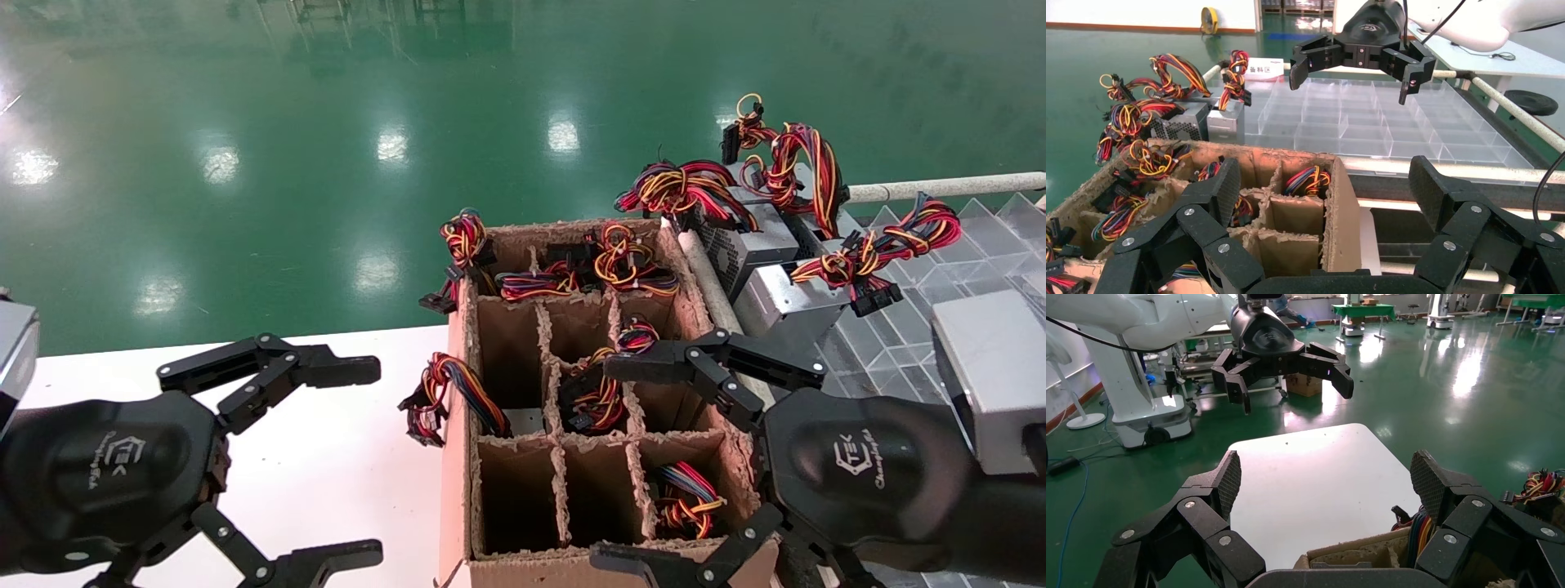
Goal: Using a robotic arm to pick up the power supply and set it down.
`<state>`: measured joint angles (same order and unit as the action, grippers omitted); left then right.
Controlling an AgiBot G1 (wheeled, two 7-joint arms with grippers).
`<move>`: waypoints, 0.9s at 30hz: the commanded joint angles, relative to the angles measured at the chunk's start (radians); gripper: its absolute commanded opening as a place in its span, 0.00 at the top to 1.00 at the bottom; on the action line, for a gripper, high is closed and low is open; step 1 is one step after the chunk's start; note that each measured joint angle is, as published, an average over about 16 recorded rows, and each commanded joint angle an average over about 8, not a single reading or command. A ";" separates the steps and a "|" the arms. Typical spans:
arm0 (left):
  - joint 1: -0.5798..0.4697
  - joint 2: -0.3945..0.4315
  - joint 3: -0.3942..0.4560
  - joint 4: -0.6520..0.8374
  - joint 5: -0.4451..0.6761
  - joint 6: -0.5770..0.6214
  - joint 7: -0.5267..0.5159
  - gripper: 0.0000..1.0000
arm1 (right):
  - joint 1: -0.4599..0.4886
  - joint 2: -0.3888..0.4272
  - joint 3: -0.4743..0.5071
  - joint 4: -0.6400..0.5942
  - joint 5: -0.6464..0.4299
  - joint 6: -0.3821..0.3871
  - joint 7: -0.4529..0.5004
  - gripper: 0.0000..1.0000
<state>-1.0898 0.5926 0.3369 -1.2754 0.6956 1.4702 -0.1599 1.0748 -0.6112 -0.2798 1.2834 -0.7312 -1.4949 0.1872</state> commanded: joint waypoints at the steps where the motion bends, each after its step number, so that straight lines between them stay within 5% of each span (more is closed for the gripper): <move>1: 0.000 0.000 0.000 0.000 0.000 0.000 0.000 0.00 | 0.000 0.000 0.000 0.000 0.000 0.000 0.000 0.00; 27: 0.000 0.000 0.000 0.000 0.000 0.000 0.000 0.00 | 0.000 0.000 0.000 0.000 0.000 0.000 0.000 0.00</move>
<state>-1.0898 0.5926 0.3369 -1.2754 0.6957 1.4702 -0.1599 1.0752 -0.6112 -0.2798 1.2833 -0.7315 -1.4950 0.1871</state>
